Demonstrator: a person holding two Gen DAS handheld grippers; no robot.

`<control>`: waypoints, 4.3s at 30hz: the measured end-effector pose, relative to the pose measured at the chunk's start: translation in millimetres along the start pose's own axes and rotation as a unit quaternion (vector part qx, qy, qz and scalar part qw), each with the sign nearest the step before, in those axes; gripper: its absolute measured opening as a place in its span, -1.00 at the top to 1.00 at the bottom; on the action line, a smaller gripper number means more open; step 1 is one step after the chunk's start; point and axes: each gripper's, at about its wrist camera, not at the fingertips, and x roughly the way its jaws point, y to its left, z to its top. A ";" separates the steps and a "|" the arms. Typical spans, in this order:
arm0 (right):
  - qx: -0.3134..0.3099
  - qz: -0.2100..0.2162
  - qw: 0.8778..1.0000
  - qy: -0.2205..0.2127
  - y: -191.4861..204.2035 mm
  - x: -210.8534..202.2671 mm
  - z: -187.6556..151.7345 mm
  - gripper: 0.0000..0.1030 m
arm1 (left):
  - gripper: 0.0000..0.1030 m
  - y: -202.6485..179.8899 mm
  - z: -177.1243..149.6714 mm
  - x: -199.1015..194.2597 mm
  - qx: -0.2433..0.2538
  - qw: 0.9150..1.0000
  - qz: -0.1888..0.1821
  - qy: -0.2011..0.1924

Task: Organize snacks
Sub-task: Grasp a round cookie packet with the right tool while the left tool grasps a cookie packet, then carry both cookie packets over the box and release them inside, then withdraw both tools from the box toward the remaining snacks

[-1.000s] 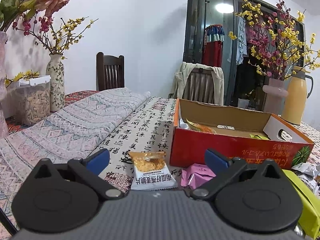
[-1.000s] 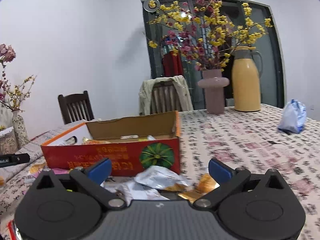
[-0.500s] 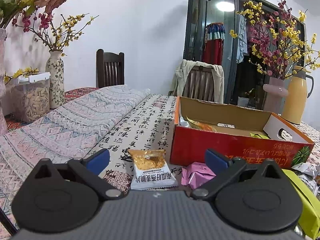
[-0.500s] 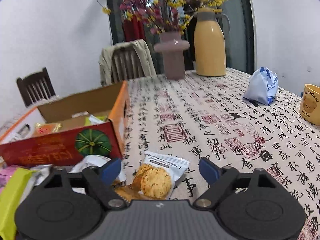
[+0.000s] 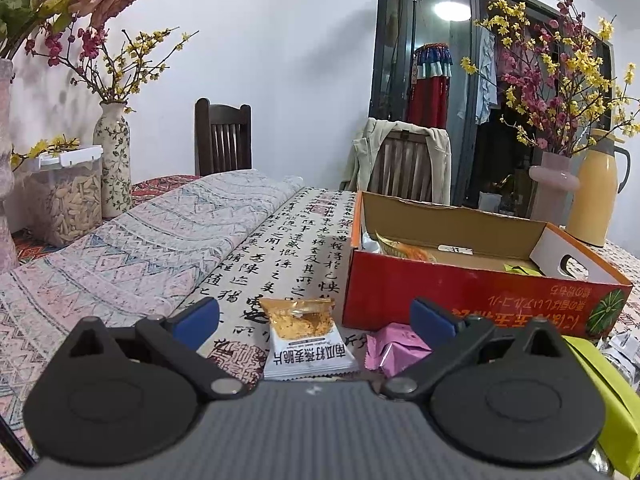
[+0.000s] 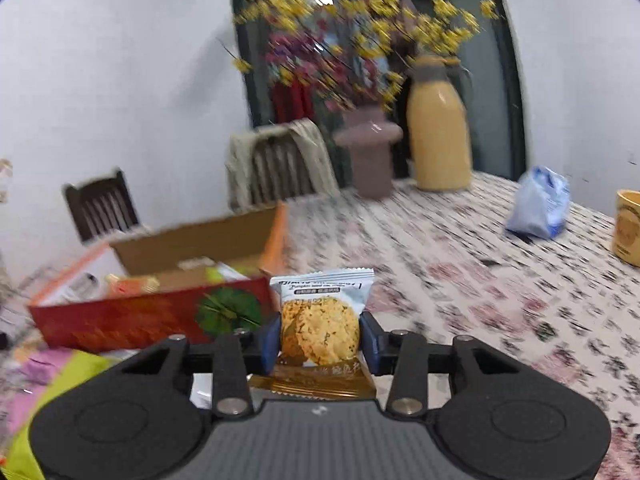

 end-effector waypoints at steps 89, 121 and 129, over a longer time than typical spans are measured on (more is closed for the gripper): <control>-0.027 0.085 0.995 -0.036 81.4 83.5 35.9 0.20 | 0.14 -85.0 61.5 82.7 0.015 0.999 -0.030 0.023; -0.008 0.053 0.997 -0.064 24.1 1.6 14.7 -1.00 | -1.00 -26.0 37.4 -12.3 0.007 1.000 -0.007 -0.014; -0.026 0.052 0.998 -0.039 11.7 2.7 -17.3 -1.00 | -1.00 -13.6 2.7 0.6 0.024 1.000 0.003 0.010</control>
